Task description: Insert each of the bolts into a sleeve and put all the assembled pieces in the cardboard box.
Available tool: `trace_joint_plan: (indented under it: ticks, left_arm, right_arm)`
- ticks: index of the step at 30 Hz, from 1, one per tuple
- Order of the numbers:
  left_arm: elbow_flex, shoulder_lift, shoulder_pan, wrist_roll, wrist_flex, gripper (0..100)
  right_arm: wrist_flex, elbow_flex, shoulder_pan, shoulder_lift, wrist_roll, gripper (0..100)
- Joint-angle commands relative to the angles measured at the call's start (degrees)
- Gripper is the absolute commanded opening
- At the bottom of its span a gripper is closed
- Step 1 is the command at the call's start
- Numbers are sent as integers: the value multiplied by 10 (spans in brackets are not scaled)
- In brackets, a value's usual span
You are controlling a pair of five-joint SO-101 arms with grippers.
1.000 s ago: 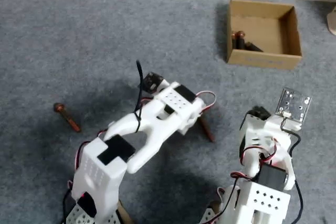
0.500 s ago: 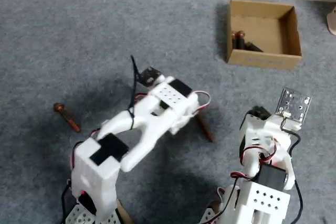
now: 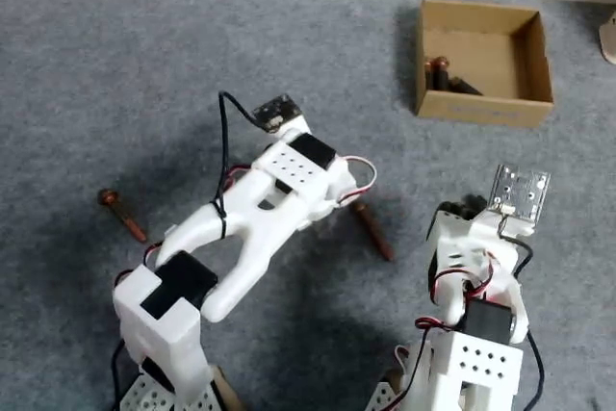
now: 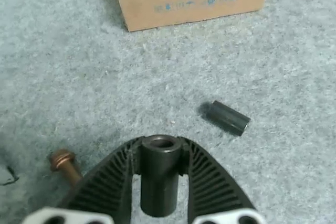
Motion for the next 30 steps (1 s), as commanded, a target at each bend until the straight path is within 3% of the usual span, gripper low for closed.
trace_joint_plan:
  ticks: [1, 6, 15, 21, 30]
  left_arm:
    - [-50, 21, 27, 23, 2, 167]
    - [-131, 94, 29, 36, 18, 168]
    - [-272, 160, 58, 43, 112, 166]
    - [-295, 202, 96, 41, 112, 165]
    - [-343, 333, 80, 40, 92, 164]
  right_arm:
    - [-15, -5, 17, -8, -4, 5]
    - [-15, -5, 57, -8, -5, 5]
    - [-38, 0, 58, -7, -5, 5]
    - [-38, 0, 58, -7, -5, 5]
    - [-38, 0, 58, -7, -4, 5]
